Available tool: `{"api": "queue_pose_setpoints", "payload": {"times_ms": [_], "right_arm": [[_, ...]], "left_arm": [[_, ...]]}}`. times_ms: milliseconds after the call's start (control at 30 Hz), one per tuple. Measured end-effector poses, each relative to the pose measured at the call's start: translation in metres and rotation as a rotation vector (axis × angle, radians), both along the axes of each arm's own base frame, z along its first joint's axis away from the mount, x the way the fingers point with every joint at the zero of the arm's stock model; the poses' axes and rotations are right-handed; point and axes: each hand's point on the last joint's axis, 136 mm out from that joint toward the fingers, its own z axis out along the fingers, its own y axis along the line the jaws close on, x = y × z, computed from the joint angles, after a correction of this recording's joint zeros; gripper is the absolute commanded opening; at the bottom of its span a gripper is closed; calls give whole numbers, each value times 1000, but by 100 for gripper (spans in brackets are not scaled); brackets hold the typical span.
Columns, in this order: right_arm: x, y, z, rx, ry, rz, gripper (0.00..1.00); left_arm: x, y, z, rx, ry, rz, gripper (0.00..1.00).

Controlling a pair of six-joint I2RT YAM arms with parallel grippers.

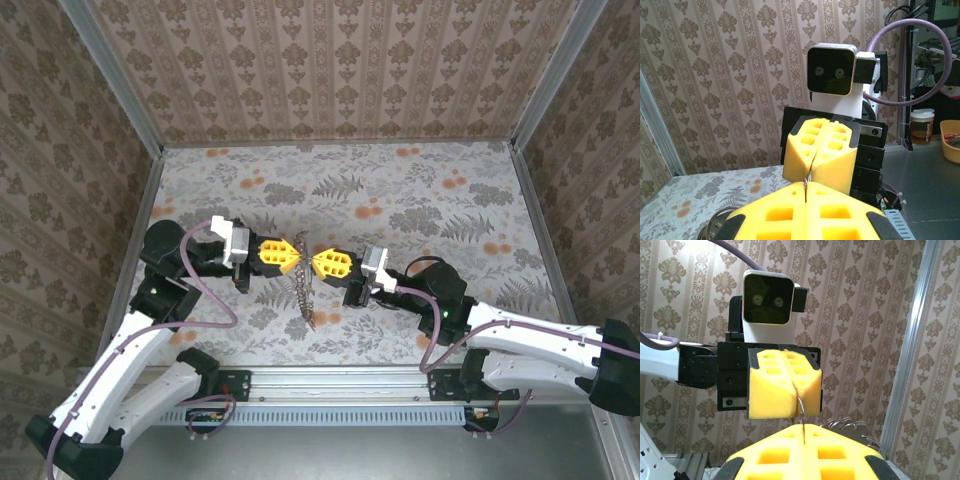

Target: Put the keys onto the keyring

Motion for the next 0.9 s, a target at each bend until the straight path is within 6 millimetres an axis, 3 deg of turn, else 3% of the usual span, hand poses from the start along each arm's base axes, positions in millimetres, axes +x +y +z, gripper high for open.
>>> {"api": "queue_pose_setpoints", "payload": {"times_ms": [900], "right_arm": [[0, -4, 2, 11, 0, -13, 0]], "left_arm": [[-1, 0, 0, 0, -1, -4, 0]]}}
